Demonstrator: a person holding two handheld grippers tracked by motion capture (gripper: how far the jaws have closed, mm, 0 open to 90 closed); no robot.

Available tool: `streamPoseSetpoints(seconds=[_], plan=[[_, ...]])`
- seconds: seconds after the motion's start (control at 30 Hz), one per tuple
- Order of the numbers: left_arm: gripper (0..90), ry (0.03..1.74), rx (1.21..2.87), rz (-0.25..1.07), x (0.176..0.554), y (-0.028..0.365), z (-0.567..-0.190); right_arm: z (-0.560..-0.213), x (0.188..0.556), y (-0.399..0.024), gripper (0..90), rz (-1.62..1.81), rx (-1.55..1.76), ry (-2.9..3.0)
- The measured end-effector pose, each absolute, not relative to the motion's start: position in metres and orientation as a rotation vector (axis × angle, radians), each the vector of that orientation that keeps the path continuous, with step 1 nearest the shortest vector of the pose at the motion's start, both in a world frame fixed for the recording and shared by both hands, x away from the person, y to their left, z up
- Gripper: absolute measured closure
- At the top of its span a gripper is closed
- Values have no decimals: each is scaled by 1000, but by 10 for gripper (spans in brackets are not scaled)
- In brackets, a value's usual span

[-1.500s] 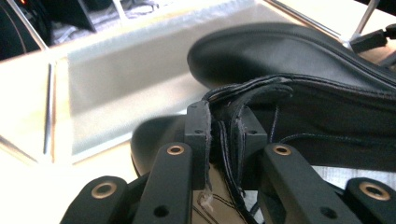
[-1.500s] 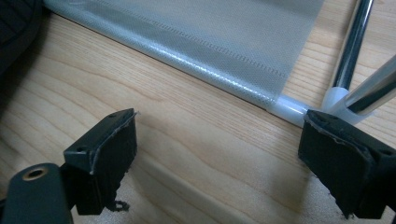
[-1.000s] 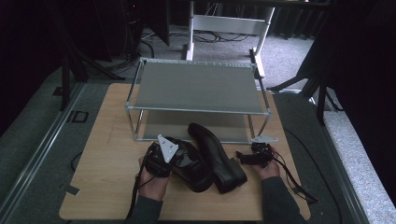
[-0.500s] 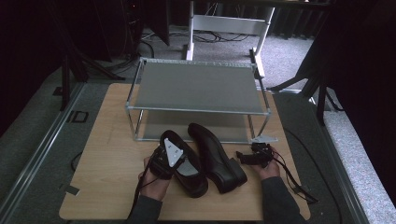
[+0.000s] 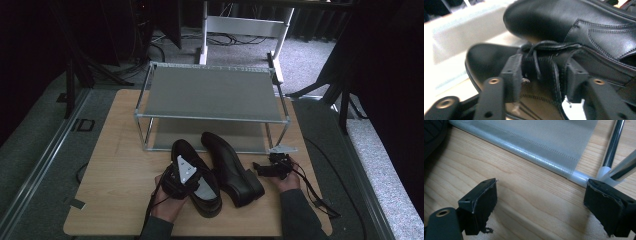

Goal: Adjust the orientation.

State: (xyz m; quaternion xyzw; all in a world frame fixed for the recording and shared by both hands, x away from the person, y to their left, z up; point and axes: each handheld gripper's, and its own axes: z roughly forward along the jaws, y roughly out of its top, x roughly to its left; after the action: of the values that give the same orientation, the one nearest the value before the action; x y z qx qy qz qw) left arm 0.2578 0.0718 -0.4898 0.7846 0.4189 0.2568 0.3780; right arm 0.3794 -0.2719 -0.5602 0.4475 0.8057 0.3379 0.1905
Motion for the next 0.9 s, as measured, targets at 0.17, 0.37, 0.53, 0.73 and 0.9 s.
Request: streamPoseSetpoints(seconds=[0.17, 0.37, 0.53, 0.73, 0.9], plan=[[469, 1109, 1945, 514, 253, 85, -484, -560, 379, -271, 110, 954, 1246, 2274], [454, 1129, 1866, 472, 243, 101, -473, -560, 379, -271, 112, 954, 1246, 2275], [454, 1150, 1849, 491, 238, 111, -471, -560, 377, -271, 136, 954, 1252, 2264], [455, 1208, 1825, 488, 240, 121, -479, -555, 374, -271, 235, 931, 1247, 2297], [446, 1213, 1830, 492, 241, 123, -481, -540, 364, -270, 402, 946, 1227, 2301]])
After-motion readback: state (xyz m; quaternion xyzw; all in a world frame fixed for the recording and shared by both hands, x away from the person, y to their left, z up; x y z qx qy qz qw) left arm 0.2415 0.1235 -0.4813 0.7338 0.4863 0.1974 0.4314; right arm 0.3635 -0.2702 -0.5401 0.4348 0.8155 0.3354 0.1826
